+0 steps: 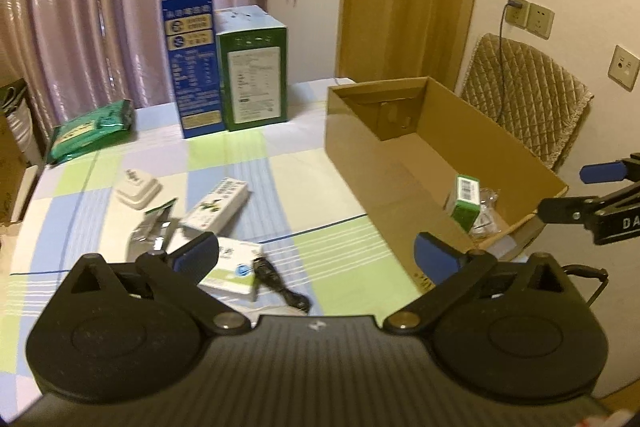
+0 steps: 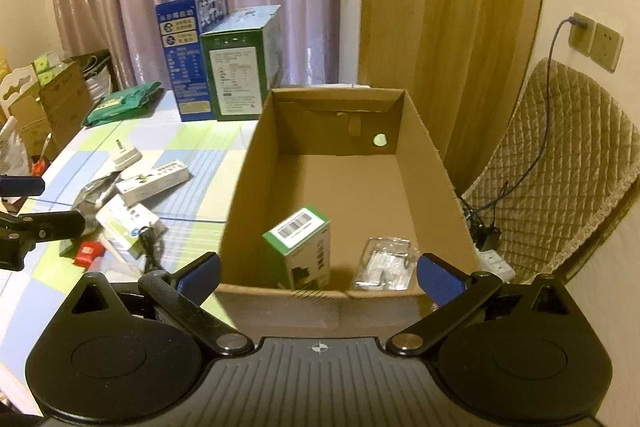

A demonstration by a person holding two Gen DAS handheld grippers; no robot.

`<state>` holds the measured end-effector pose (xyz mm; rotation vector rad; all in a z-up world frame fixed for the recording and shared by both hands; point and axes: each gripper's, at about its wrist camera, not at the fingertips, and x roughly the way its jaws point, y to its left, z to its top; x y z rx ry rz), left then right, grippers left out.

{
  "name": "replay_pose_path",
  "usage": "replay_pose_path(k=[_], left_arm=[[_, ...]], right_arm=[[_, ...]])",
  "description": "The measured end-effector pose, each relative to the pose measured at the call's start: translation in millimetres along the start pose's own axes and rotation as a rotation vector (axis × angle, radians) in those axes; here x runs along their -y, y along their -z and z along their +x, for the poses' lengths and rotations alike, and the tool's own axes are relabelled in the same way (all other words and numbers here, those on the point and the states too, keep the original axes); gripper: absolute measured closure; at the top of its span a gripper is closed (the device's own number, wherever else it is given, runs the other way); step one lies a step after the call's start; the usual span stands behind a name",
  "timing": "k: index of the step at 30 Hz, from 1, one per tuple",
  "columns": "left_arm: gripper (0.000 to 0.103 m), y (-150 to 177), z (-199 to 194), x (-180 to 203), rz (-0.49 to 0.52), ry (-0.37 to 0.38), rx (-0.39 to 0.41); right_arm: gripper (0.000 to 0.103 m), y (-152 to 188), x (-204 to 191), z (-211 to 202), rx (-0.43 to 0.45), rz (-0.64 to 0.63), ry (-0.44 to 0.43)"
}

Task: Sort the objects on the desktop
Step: 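Move both grippers back from the cardboard box toward the table pile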

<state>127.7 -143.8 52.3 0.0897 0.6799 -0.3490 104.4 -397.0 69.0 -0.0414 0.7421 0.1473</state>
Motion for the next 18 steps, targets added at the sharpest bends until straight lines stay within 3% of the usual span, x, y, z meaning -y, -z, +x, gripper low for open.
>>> replay_pose_path(k=[11,18], left_arm=[[0.001,28.1,-31.2,-42.0,-0.034,-0.054,0.001],[0.001,52.2,-48.0,-58.7,0.022,-0.112,0.017]], right_arm=[[0.002,6.6,-35.1,-17.0,0.016,-0.034,-0.046],[0.002,9.4,-55.2,-23.0,0.029,-0.054,-0.073]])
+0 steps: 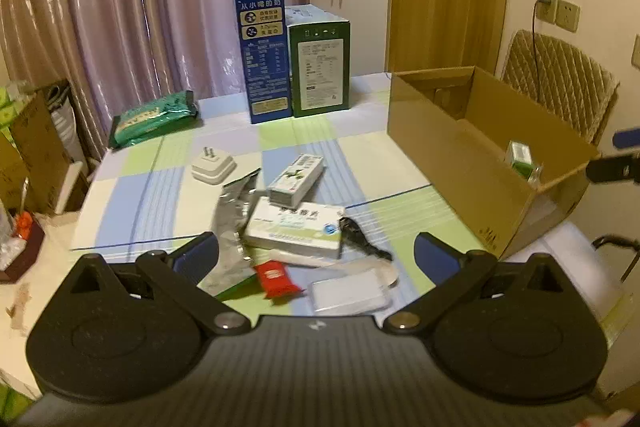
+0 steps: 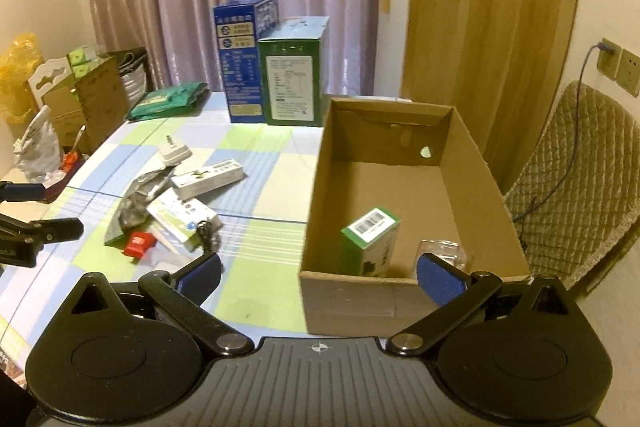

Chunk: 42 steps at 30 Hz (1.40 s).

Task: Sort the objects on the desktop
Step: 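Move both grippers back from the cardboard box toward the table pile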

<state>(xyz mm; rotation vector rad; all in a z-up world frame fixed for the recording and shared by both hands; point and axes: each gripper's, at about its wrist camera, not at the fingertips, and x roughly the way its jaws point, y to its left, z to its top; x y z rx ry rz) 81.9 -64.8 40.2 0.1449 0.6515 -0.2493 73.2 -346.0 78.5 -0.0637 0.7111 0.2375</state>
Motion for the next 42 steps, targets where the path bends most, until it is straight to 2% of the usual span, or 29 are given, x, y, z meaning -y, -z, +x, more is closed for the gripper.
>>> replay_pose_path(k=[4,9,24,36,42], left_arm=[[0.001,11.7,-5.3,-11.3,0.020,-0.014,-0.021],[0.001,23.9,-4.5,-23.0,0.021,0.012,-0.091],[0.001,56.3,10.8,-42.2,0.065,0.060,-0.157],[0.001,69.8,46.4,-51.2,0.172,0.150,-0.179],[0.001,76.2,70.4,-54.8,0.221,0.172,-0.185]], right_arm=[[0.002,2.5,-13.1,-1.9,0.006,-0.007,-0.022],[0.002,7.6,-32.3,2.1,0.004,-0.023,-0.057],[0.002,27.7,-68.0,30.5,-0.047,-0.074,-0.153],[0.002,32.3,-96.8,84.5,-0.124,-0.239,-0.232],[0.002,33.7,-115.1,117.5,-0.159,-0.361,-0.303]])
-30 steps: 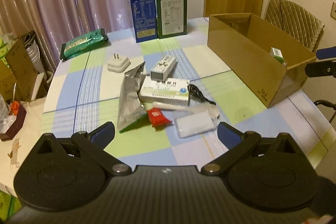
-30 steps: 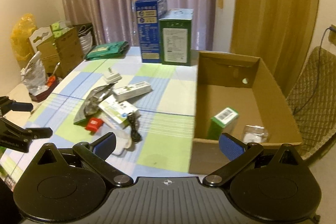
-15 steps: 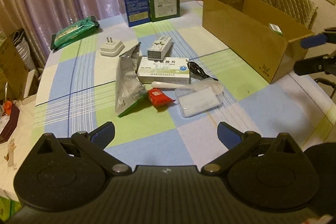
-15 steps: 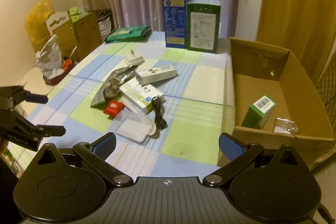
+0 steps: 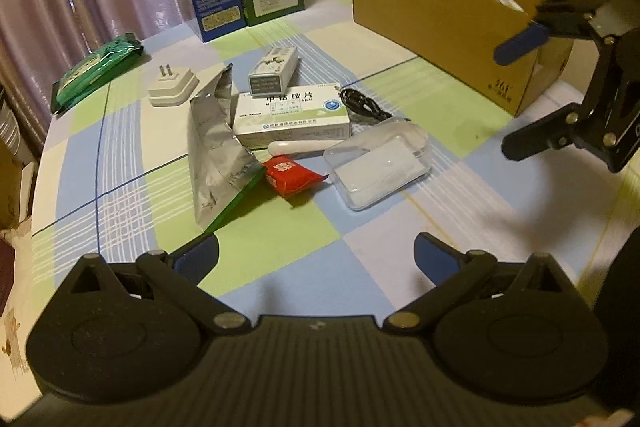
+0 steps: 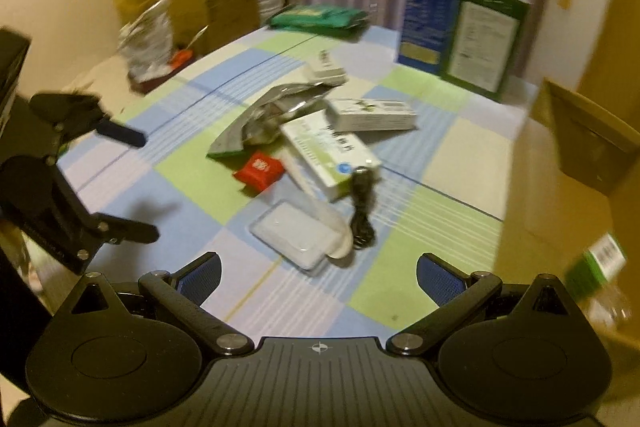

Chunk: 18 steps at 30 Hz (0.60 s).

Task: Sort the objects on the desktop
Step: 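Move both grippers back from the cardboard box toward the table pile, then grasp the red candy packet with the left gripper while the right gripper grasps a clear tray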

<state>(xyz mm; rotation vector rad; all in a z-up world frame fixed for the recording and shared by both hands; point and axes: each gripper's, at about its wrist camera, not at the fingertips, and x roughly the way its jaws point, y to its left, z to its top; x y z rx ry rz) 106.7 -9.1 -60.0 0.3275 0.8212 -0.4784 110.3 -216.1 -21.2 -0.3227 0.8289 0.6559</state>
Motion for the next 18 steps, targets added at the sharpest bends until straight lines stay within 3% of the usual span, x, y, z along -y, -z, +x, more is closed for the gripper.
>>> replay_pose_path(k=[13,18], left_arm=[[0.001,-2.5,23.9,-4.5,0.099,0.054,0.036],[0.001,-2.6,29.8,-9.1,0.130,0.078,0.030]], right_arm=[[0.002,-7.2,4.2,55.4,-0.058,-0.162,-0.089],[0.010,-12.7,-1.2,67.6,-0.070,-0.249,-0.124]])
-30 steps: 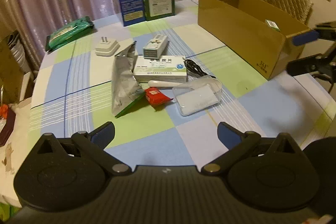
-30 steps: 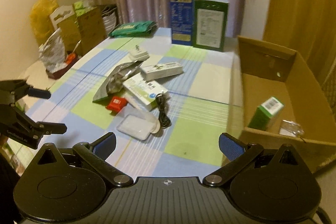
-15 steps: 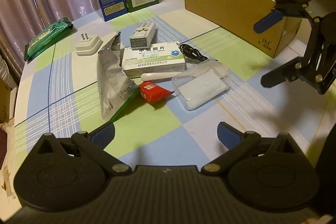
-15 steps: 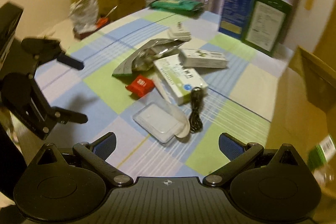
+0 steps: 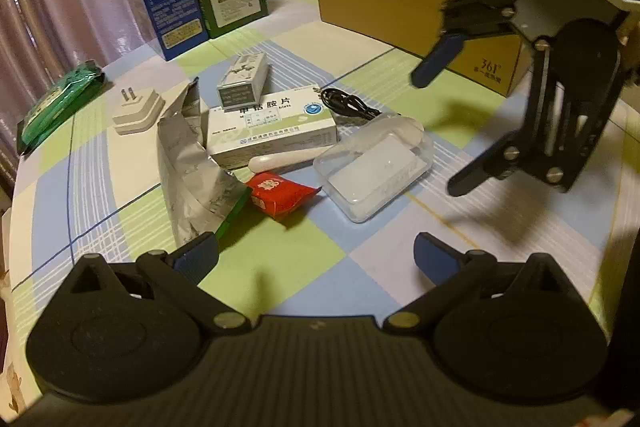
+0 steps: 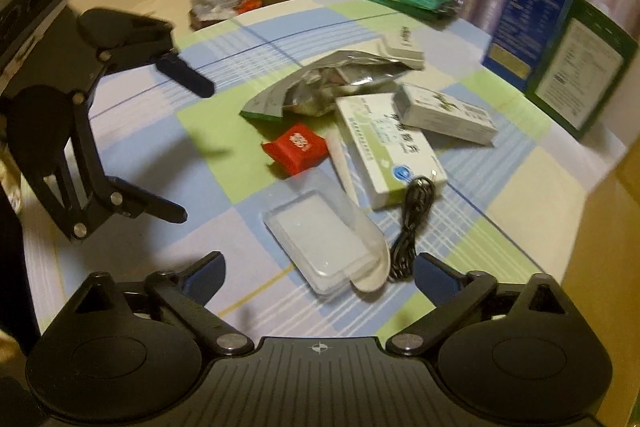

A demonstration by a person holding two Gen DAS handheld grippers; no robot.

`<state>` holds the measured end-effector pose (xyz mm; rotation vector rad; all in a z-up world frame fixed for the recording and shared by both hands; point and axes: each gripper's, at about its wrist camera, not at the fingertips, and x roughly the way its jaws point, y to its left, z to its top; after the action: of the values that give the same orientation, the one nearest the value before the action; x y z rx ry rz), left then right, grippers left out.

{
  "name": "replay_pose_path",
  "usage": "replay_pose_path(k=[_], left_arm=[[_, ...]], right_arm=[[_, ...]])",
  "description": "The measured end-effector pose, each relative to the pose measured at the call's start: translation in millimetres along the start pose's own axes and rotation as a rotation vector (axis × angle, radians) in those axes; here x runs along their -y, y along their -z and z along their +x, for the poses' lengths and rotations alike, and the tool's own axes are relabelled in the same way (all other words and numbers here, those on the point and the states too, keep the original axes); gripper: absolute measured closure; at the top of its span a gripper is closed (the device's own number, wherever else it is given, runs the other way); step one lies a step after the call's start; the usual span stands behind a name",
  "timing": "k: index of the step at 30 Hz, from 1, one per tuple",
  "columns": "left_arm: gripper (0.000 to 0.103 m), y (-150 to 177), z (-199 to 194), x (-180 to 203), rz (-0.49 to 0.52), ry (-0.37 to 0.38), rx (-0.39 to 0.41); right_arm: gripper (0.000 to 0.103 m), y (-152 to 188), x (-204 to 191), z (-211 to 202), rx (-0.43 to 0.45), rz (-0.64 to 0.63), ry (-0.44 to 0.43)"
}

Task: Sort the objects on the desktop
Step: 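Grasp the red candy packet with the left gripper while the right gripper grasps a clear tray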

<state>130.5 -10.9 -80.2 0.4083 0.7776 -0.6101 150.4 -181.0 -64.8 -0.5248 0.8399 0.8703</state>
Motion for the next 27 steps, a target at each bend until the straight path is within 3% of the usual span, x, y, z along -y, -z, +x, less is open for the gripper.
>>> replay_pose_path(k=[7,18,27], left_arm=[[0.001,-0.4,5.9,-3.3,0.037,0.045,-0.002],[0.001,-0.4,16.8,0.8,0.060,0.045,-0.026],[0.001,0.7,19.7,0.1,0.040,0.039,-0.036]], right_arm=[[0.019,-15.7,1.7,24.8,-0.031,-0.071,-0.045],[0.026,-23.6,3.6,47.0,-0.086,-0.145,-0.090],[0.047,-25.0,3.4,50.7,-0.094,-0.136,-0.097]])
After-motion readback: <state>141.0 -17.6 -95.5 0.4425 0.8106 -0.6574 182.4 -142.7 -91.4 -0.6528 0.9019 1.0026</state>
